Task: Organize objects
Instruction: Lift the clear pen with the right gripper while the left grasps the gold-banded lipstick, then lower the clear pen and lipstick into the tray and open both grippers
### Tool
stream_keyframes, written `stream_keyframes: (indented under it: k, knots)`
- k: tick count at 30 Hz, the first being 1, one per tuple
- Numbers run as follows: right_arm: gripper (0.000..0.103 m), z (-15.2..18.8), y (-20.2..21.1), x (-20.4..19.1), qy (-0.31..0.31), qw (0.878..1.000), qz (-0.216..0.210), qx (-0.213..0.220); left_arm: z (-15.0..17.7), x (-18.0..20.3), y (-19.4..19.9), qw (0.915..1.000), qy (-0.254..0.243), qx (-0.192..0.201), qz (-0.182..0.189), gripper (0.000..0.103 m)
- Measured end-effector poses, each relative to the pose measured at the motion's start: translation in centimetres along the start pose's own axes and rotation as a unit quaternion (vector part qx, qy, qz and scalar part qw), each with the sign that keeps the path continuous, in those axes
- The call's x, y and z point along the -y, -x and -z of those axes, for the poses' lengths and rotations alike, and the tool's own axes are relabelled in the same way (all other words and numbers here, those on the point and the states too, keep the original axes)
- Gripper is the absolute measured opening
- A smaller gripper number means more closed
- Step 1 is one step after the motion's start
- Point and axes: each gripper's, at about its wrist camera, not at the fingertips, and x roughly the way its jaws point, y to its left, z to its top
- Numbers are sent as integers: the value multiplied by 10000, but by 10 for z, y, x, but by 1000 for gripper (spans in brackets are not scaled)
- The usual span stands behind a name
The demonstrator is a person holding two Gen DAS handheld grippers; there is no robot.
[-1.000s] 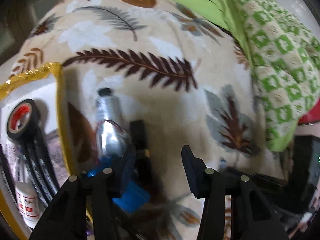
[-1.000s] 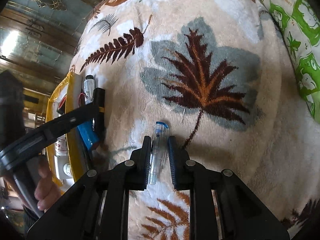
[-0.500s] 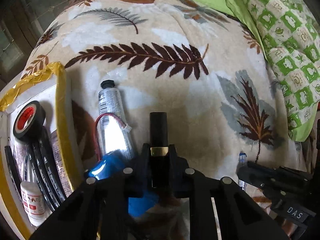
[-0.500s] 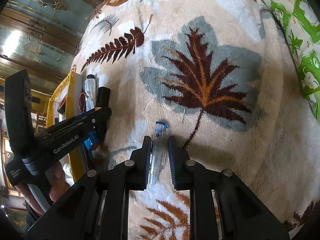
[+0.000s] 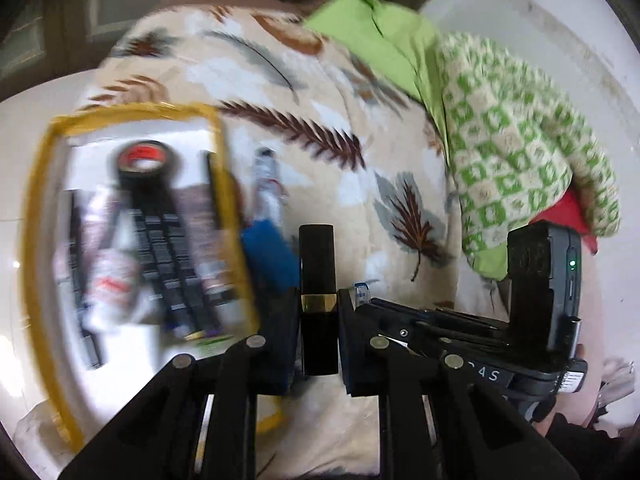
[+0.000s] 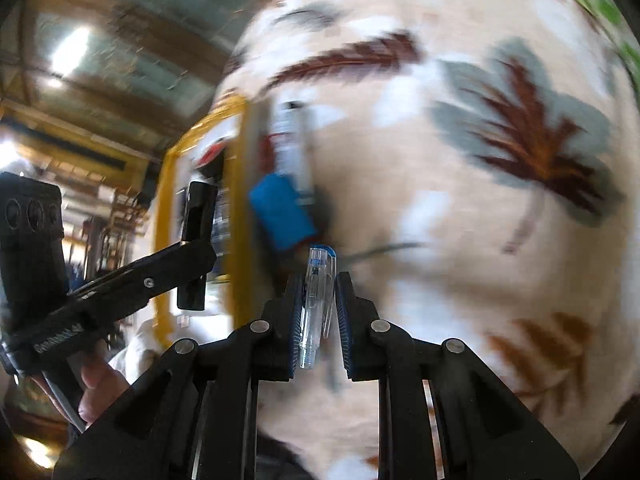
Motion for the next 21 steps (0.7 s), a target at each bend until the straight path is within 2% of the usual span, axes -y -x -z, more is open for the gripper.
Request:
stream_keyframes:
  k: [2,5,12,14,16,19,21]
  knots:
    - [16,-3,-6,-24,215,9997,-67,-13,7,-18,19,9998,149,163,-18,16]
    - [16,-5,-14,-51,420,9990,-137,-33,16,-53,43,9979,422,396,-298,16]
    - [16,-12,-35,-85,758,9970,93,-87,42,-130,51,9927,1106,299,-370,16]
    - [16,-17,-45,-88,739,9971,171,-114,44,-141,47,9910,1204,247,-538,16]
    - [16,-24,-56,-92,720,9970,251,-126,43,-146,45,9909,1256,230,-432,16]
    - [16,-33,-70,-95,717,9968,327,-155,33,-145,40,9902,1014,258,-922,16]
    - [16,-36,-78,-97,713,9965,381,-204,28,-149,34,9901,1024,187,-943,16]
